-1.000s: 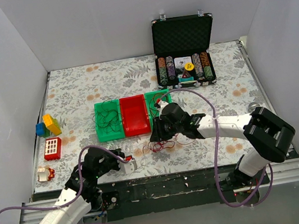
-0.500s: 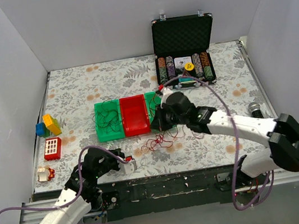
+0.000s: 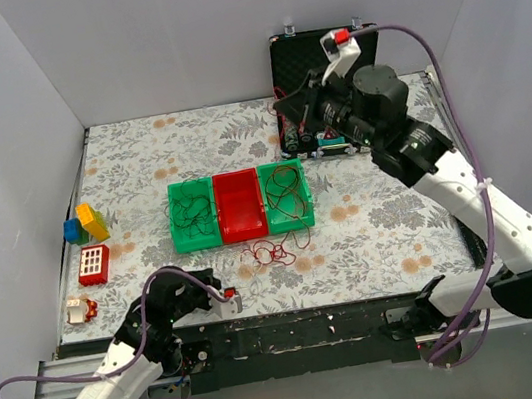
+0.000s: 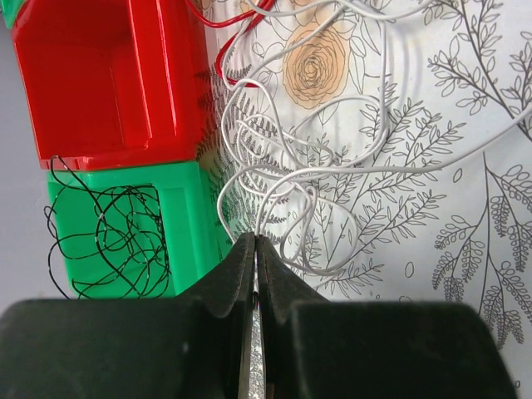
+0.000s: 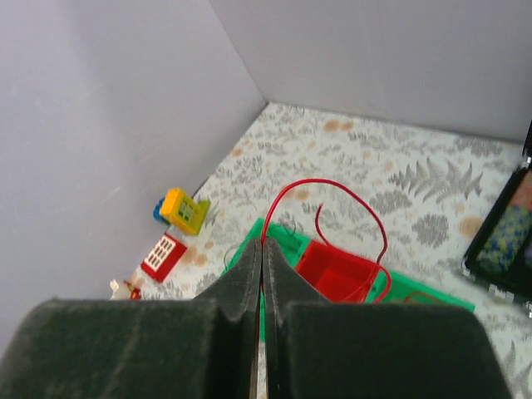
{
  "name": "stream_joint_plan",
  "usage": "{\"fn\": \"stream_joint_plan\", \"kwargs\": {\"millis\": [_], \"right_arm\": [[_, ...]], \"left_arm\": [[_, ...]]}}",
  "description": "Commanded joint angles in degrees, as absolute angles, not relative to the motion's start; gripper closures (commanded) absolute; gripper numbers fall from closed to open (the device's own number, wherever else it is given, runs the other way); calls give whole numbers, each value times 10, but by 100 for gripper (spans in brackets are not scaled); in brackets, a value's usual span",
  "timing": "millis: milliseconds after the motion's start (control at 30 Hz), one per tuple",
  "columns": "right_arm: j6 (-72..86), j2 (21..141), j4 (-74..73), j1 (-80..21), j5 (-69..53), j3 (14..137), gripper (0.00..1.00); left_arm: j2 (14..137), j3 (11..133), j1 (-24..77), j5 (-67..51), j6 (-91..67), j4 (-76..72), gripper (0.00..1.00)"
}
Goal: Untangle the cables
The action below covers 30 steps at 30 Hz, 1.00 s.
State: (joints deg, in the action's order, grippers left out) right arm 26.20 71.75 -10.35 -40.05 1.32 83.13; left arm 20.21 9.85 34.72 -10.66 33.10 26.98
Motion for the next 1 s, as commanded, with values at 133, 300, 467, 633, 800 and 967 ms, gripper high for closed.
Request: {"fn": "stream_joint_plan", "kwargs": {"millis": [133,300,467,633,800,967], "right_arm": [[191,859,-193,-392,4,1126,99],[197,896,-207,-389,-17,1164,99],[216,861,-149,-388,-20,1043,99],[219,846,-140,-388,-18,1024,99],[204,864,-167,-387,-18,1090,99],[193,861,-163,-387,-28,1128,99]], "left_arm": [[185,93,349,-94,351,294,100],[182,94,349,-94,348,296,100],[178,94,349,-94,345,301,100],[176,89,349,-95,347,297,100],[188,90,349,-96,346,287,100],[199,93,349,-95,340,282,100]]}}
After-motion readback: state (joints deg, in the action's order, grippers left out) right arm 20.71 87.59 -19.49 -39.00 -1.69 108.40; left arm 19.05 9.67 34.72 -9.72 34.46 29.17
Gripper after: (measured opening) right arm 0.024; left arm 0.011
